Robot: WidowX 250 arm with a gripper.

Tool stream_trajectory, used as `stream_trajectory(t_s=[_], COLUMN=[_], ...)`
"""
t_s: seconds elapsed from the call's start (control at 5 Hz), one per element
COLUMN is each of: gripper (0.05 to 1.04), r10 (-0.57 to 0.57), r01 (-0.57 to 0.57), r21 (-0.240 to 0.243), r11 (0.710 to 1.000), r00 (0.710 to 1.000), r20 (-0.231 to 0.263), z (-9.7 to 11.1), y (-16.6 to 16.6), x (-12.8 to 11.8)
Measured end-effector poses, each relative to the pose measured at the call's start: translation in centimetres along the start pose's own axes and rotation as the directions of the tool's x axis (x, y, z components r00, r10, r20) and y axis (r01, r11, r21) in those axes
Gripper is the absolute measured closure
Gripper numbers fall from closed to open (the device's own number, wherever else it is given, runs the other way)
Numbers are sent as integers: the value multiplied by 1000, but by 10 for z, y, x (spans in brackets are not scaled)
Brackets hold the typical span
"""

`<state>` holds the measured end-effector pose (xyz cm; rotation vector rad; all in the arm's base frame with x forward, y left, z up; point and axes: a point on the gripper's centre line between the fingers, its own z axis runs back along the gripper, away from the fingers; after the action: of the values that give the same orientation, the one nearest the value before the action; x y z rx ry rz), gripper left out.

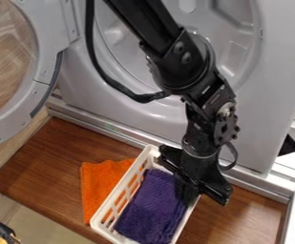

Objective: Took and laundered in the washing machine

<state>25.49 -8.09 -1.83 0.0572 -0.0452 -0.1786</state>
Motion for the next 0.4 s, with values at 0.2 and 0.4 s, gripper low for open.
stream_trajectory(t_s=[0.2, 0.4], gripper=[1025, 1025], r10=[-10, 8], r01=[10, -11], r21=[7, 48], r11=[1000, 999], r00=[999, 998], r20=[34, 62], z=[28, 61], y=[4, 15], x=[2, 0])
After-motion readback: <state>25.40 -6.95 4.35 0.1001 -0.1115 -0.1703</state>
